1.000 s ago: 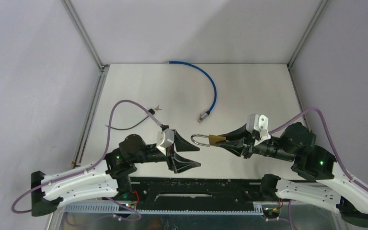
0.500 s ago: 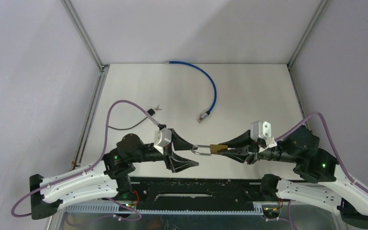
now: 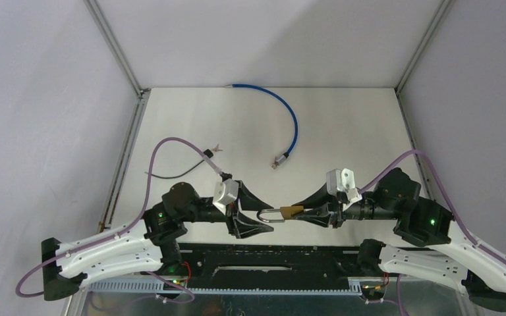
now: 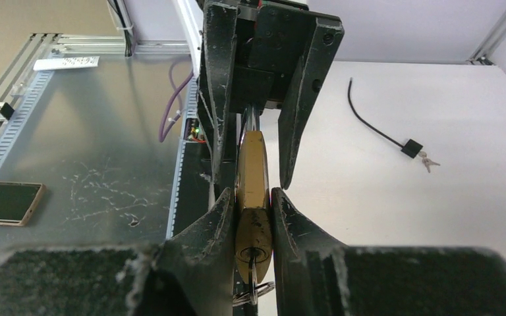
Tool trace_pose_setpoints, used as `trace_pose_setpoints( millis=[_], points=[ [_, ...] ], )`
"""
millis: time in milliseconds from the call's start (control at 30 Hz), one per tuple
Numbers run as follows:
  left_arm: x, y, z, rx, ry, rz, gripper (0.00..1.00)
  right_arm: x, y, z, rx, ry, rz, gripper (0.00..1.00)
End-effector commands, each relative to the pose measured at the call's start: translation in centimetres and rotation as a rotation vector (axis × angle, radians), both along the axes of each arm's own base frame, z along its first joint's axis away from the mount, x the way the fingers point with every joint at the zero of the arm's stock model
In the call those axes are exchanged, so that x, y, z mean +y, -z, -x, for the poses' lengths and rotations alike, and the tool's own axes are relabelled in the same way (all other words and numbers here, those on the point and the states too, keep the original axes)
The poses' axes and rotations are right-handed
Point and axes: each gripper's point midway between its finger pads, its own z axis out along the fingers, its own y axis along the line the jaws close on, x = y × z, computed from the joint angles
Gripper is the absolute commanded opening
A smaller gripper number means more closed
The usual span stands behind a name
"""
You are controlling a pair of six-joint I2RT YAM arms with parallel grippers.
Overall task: Lock with the key
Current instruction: Lock the lock.
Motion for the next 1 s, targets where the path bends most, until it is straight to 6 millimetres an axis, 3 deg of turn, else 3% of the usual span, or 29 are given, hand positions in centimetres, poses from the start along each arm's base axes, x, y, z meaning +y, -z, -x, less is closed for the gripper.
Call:
trace_pose_setpoints(
  millis=[0, 267, 433, 600, 900, 967],
  points=[
    [0.5, -3.61, -0.2, -0.061, -0.02, 0.081, 0.55, -0.14, -4.03, 0.54, -0.077, -0.029, -0.132, 0.0],
    [0.32, -3.54, -0.11, -0.059, -0.009, 0.07, 0.41, 0.04, -3.76, 0.6, -0.077, -0.039, -0.121, 0.0],
    [0.16, -3.43, -0.16, -0.057, -0.007, 0.061, 0.27, 0.17, -3.66, 0.69, -0.073, -0.046, -0.118, 0.0],
    [-0.17, -3.04, -0.19, -0.049, 0.001, 0.039, 0.0, 0.23, -3.74, 0.62, -0.072, -0.043, -0.121, 0.0],
    [-0.13, -3.48, -0.43, -0.08, -0.01, 0.047, 0.0, 0.6, -3.21, 0.21, -0.049, -0.027, -0.101, 0.0],
    [-0.04, -3.79, -0.64, -0.087, -0.025, 0.06, 0.0, 0.56, -3.14, 0.1, -0.05, -0.021, -0.098, 0.05]
  ],
)
